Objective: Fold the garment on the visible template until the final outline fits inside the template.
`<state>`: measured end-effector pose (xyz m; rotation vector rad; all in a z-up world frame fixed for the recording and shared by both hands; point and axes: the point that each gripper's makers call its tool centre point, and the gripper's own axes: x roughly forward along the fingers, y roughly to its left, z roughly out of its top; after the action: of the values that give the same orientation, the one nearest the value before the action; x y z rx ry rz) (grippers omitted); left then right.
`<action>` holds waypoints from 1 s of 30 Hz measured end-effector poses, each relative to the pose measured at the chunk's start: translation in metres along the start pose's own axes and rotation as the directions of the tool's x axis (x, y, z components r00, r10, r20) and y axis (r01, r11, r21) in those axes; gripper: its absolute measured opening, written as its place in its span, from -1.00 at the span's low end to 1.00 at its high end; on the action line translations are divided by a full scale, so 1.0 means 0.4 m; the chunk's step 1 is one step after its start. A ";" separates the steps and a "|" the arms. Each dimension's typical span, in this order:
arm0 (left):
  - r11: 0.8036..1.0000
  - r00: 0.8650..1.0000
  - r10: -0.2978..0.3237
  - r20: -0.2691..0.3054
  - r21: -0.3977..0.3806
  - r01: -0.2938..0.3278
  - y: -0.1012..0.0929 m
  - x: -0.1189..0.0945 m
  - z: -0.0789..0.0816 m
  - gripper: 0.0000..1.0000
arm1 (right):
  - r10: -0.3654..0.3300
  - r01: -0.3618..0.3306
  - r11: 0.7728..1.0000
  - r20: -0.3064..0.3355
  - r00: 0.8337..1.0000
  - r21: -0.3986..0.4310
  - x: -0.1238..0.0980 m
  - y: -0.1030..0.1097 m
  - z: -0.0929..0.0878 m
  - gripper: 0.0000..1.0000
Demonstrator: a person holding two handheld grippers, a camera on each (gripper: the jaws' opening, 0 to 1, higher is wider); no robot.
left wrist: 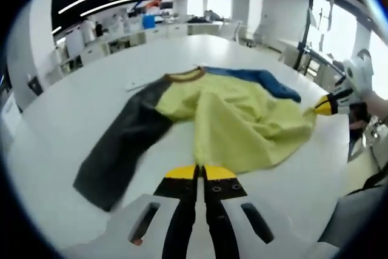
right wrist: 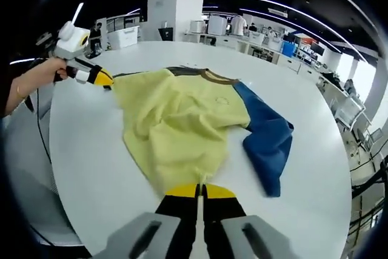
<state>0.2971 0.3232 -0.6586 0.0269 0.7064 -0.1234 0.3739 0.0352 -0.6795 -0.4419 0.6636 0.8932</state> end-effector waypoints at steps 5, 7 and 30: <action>1.000 1.000 0.007 -0.009 -0.010 -0.007 -0.007 -0.045 -0.038 -1.00 | -0.014 0.013 0.998 0.018 1.000 0.065 -0.017 -0.007 -0.005 -1.00; 1.000 1.000 0.012 -0.017 -0.017 -0.013 -0.007 -0.059 -0.053 -1.00 | -0.015 0.014 0.995 0.019 1.000 0.097 -0.024 -0.008 -0.011 -1.00; 0.992 0.995 0.035 -0.091 -0.121 -0.046 -0.031 -0.172 -0.203 -1.00 | -0.027 0.033 0.979 -0.031 0.999 0.199 -0.087 0.026 -0.101 -1.00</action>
<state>0.1912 0.3233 -0.6755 -0.0715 0.8003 -0.0401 0.3359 -0.0032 -0.6855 -0.2843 0.7629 0.7839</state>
